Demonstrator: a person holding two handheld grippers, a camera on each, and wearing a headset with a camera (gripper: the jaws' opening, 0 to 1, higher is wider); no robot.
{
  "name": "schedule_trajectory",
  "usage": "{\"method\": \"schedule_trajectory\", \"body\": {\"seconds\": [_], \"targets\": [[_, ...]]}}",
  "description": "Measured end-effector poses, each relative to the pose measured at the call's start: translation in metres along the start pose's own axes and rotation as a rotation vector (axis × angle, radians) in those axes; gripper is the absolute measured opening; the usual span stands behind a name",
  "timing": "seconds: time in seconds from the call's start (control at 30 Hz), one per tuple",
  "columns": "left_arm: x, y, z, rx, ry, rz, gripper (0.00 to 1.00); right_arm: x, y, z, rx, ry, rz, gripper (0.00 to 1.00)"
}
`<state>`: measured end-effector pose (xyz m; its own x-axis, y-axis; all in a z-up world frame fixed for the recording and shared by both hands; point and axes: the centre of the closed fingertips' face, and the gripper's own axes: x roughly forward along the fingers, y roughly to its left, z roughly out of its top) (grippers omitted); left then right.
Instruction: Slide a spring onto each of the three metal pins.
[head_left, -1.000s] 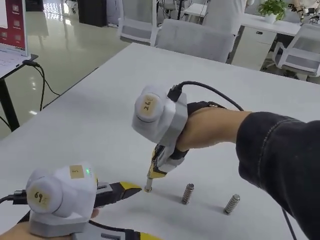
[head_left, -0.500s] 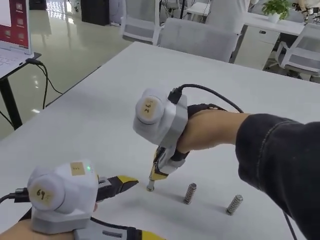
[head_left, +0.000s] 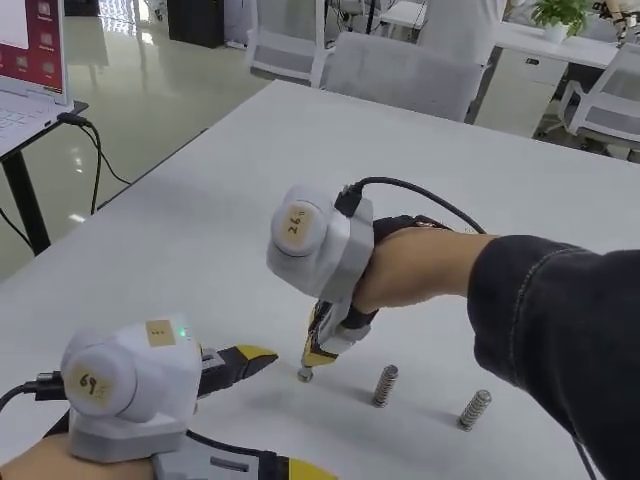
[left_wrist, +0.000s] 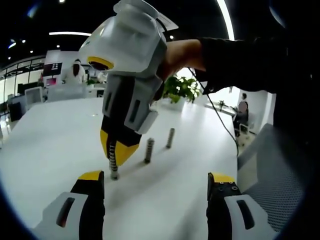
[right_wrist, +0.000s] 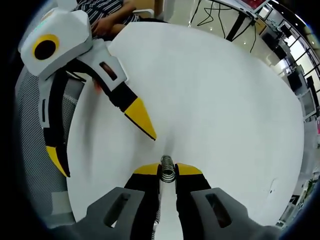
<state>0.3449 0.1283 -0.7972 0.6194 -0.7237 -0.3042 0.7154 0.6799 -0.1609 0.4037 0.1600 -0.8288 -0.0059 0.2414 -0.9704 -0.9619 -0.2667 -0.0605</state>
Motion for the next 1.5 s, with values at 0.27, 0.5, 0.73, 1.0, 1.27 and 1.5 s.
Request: {"method": "schedule_trajectory", "body": {"seconds": [0.27, 0.5, 0.73, 1.0, 1.27, 1.5], "targets": [[0.000, 0.000, -0.001, -0.003, 0.003, 0.001, 0.81, 0.008, 0.002, -0.004, 0.010, 0.010, 0.011, 0.08], [0.000, 0.000, -0.001, -0.002, 0.004, 0.002, 0.81, 0.012, 0.006, -0.008, 0.019, 0.022, 0.023, 0.08], [0.000, -0.002, -0.001, -0.001, 0.005, -0.001, 0.81, 0.014, 0.011, -0.011, 0.023, 0.027, 0.032, 0.08], [0.000, -0.004, -0.001, 0.003, 0.006, -0.005, 0.81, 0.016, 0.018, -0.013, 0.032, 0.036, 0.042, 0.08], [0.001, -0.004, 0.000, 0.006, 0.008, -0.006, 0.81, 0.016, 0.017, -0.013, 0.033, 0.029, 0.040, 0.09], [0.000, -0.003, -0.001, 0.004, 0.007, -0.004, 0.81, 0.019, 0.018, -0.014, 0.030, 0.031, 0.045, 0.12]]}}
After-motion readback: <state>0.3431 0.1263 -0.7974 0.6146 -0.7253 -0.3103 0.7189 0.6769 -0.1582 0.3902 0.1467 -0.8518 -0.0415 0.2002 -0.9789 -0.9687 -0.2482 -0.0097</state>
